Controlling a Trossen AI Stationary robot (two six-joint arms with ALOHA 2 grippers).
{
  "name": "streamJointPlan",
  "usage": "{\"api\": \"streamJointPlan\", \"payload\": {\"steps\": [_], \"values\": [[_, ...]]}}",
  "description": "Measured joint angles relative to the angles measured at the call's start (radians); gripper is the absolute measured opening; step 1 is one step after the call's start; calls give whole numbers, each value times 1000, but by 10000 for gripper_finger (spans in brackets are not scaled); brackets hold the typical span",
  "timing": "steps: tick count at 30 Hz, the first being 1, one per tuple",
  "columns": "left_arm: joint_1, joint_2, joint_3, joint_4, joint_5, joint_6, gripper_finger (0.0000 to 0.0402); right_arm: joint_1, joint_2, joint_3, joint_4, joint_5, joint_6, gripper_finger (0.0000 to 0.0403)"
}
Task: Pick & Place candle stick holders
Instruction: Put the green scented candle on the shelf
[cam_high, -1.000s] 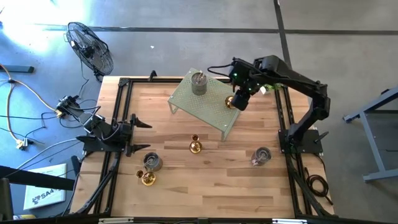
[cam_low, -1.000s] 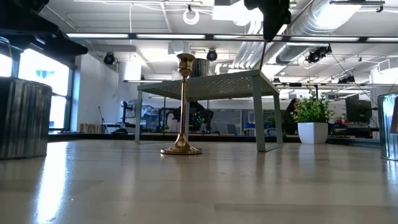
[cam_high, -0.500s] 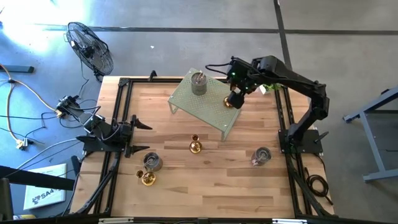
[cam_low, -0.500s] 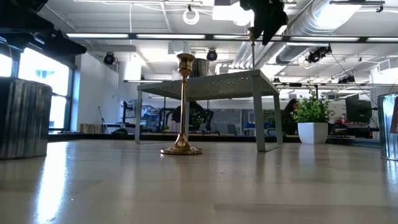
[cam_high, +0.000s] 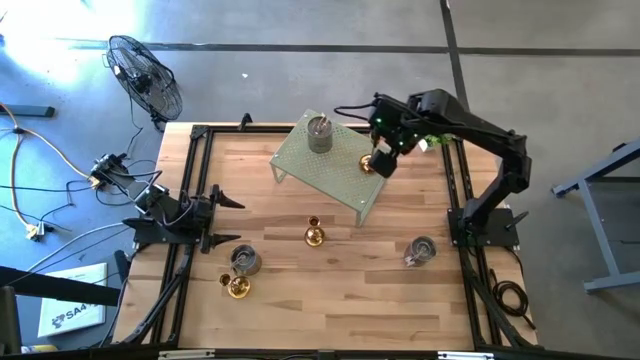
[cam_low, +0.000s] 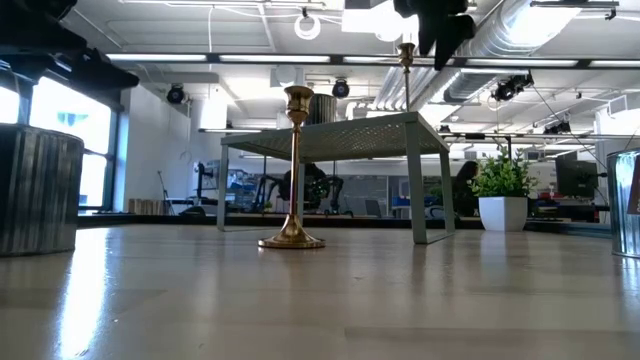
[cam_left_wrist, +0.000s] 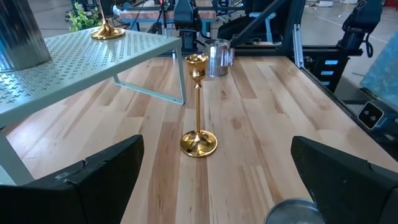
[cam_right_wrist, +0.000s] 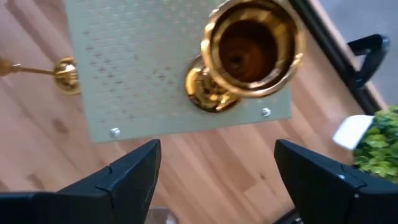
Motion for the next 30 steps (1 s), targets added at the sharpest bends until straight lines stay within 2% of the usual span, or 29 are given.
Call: {"api": "streamJointPlan", "payload": {"steps": [6,12,22,26,30], "values": [[0,0,0,-2,22,-6,399,44,-12,0,0,-53,26,309],[0,0,0,1,88,-78,399,127,-37,0,-1,-42,62,309],[0,0,22,23,84,-102,399,315,-58,0,0,90,109,309],[0,1,78,5,87,-94,399,389,-58,0,0,159,131,309],[0,40,179,-117,90,-153,399,450,-58,0,0,243,139,309]]}}
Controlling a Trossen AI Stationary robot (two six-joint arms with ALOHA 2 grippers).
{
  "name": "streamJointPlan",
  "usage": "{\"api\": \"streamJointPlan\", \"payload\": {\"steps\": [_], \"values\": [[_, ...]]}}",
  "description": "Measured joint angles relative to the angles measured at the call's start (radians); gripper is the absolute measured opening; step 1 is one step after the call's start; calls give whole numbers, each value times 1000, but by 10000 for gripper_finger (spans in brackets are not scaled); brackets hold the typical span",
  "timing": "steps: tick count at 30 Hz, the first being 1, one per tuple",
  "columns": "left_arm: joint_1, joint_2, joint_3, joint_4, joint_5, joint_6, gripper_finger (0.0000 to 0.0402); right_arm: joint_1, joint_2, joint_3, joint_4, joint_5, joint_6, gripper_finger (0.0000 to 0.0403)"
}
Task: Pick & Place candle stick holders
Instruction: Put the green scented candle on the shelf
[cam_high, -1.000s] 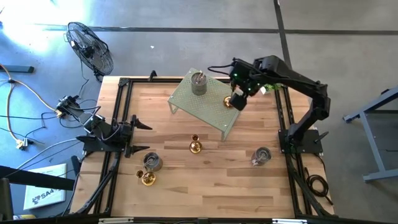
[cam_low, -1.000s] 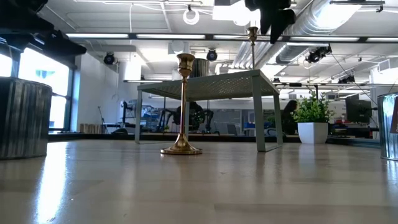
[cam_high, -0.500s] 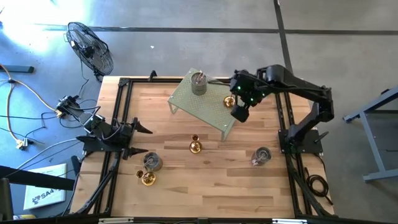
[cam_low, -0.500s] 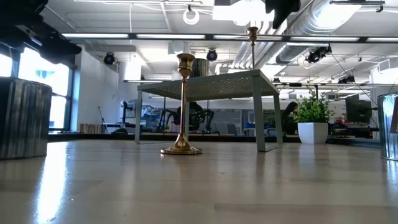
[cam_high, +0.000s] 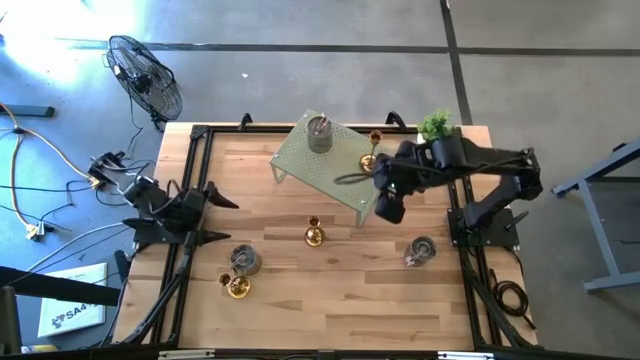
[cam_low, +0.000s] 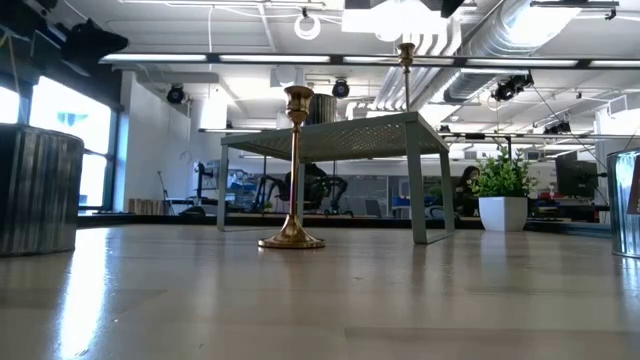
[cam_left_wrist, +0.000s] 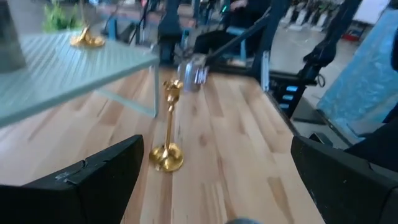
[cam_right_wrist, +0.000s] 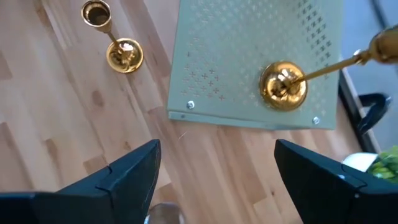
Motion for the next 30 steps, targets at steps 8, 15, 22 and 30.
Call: {"api": "streamJointPlan", "payload": {"steps": [8,15,22,30], "values": [[0,258,204,-206,-107,-156,399,79,0,0,0,124,20,309],[0,497,371,-255,62,-181,399,114,0,0,0,174,74,309],[0,715,558,-529,82,-418,399,153,0,0,0,200,92,309],[0,883,652,-665,131,-734,399,204,0,0,0,222,134,309]]}}
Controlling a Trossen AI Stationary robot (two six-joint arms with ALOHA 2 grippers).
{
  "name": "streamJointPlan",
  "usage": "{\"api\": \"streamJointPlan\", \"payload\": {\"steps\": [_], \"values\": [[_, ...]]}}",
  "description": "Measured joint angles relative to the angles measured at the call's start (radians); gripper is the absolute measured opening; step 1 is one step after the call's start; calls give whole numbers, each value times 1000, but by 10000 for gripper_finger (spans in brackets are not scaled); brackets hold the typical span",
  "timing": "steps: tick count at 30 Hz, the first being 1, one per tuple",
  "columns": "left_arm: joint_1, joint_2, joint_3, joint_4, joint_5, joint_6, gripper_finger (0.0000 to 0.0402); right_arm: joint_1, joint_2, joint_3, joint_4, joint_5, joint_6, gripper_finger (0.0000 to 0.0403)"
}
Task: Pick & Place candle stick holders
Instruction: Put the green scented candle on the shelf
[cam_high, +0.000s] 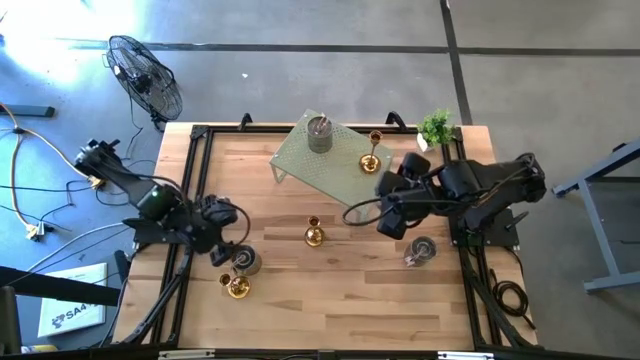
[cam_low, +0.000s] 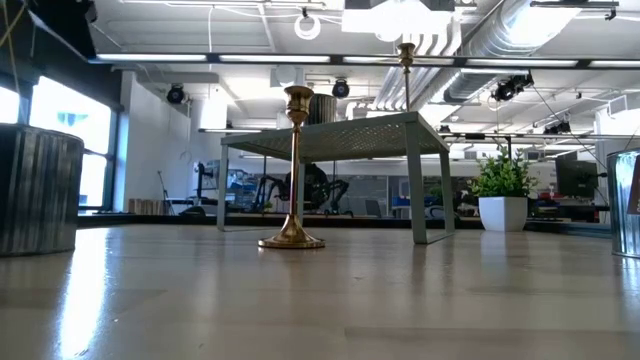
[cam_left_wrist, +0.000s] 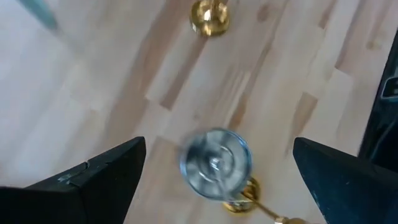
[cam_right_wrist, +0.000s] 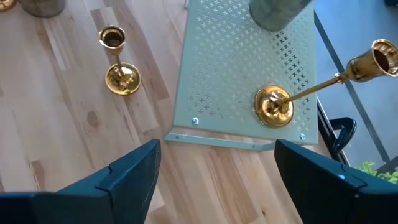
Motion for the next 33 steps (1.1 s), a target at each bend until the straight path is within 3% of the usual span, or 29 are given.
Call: {"api": "streamJointPlan", "payload": {"steps": [7,12,33], "values": [[0,103,3,-10,110,-124,399,53,0,0,3,25,18,309],[0,163,3,-49,129,-184,399,82,0,0,29,26,29,309],[1,288,3,5,209,-198,399,134,19,0,84,59,45,309]]}}
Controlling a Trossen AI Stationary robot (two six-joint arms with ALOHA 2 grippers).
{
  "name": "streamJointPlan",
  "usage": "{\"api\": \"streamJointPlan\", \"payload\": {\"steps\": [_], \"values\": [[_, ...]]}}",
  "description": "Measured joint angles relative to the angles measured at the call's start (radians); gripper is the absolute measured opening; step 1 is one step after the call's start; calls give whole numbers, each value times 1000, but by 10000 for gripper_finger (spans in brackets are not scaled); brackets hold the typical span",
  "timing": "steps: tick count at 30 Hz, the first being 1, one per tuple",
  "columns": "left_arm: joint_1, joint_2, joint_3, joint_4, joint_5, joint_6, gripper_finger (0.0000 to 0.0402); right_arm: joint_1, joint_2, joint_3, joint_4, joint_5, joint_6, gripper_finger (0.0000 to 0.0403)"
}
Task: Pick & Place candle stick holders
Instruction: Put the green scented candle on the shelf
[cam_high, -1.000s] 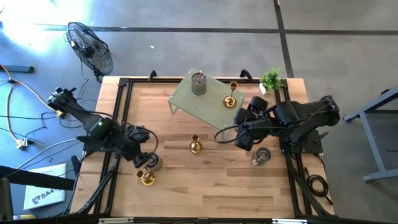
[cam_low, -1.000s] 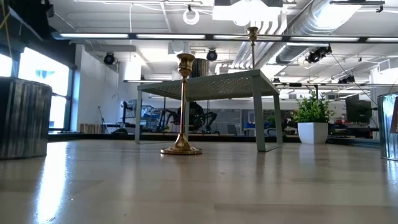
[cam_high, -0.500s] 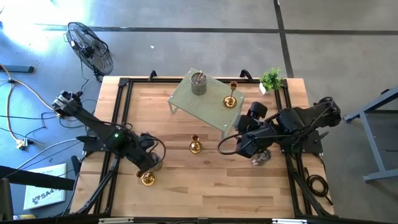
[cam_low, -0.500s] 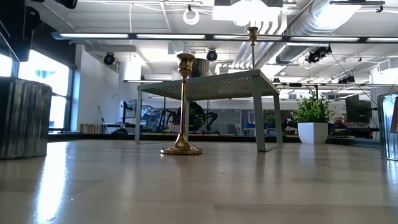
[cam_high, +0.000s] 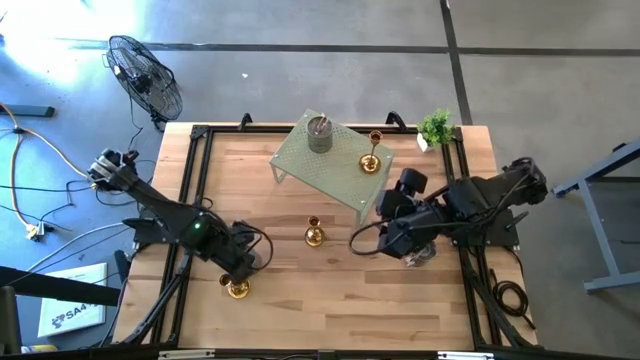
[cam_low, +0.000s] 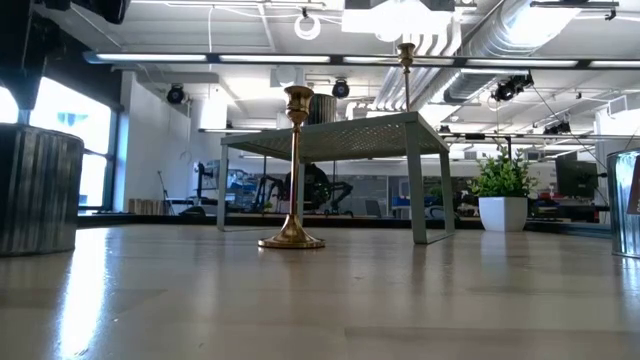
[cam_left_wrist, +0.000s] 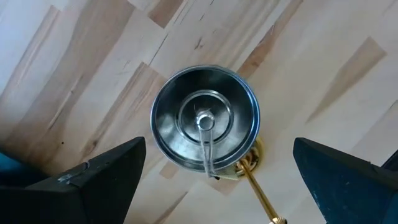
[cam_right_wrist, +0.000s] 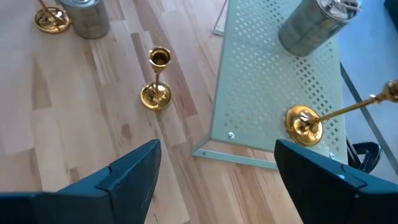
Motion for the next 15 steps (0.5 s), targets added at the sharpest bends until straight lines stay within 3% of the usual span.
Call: {"api": "streamJointPlan", "payload": {"steps": [15], "values": [[0,62,0,1,8,13,399,69,51,0,8,15,22,309]]}}
